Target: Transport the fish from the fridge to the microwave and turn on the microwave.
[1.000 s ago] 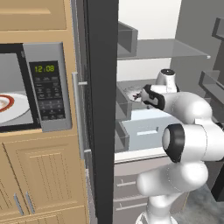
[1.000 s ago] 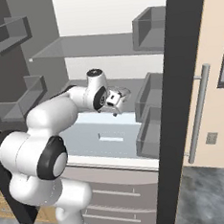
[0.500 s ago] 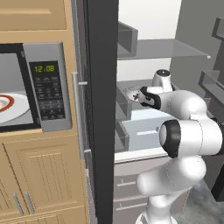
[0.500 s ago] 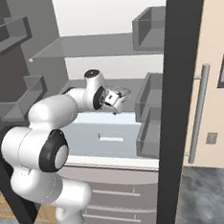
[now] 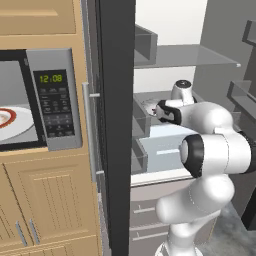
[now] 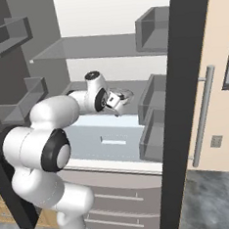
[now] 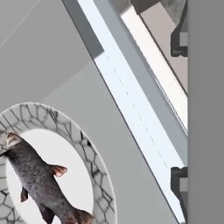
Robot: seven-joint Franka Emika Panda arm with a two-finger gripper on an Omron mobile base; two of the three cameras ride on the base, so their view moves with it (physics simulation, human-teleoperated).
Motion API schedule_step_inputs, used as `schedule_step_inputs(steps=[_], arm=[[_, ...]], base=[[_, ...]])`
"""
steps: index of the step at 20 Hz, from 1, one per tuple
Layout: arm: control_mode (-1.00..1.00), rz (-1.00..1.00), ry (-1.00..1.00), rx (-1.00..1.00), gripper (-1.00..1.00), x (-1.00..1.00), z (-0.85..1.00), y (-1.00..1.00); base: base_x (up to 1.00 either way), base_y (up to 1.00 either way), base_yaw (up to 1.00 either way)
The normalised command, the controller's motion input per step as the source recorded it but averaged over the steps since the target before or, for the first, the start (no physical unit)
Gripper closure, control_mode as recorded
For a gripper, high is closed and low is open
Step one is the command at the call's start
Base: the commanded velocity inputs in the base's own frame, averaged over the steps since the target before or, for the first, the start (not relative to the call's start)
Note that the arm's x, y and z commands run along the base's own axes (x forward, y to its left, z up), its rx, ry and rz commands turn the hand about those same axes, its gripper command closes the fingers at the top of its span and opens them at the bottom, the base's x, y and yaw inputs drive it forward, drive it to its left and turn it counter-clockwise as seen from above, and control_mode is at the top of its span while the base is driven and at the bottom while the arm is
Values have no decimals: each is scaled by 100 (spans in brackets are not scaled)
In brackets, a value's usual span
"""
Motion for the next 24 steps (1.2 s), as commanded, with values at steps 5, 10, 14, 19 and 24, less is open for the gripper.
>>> schedule_step_inputs(steps=[5, 10, 14, 19, 24], arm=[[-100, -5, 1, 0, -100, 31, 0, 2], [-100, -3, 0, 0, -100, 35, 0, 0], [-100, -3, 0, 0, -100, 33, 0, 0], [-100, -4, 0, 0, -100, 32, 0, 1], [-100, -4, 0, 0, -100, 28, 0, 2]], base=[[0, 0, 0], [0, 0, 0], [0, 0, 0], [0, 0, 0], [0, 0, 0]])
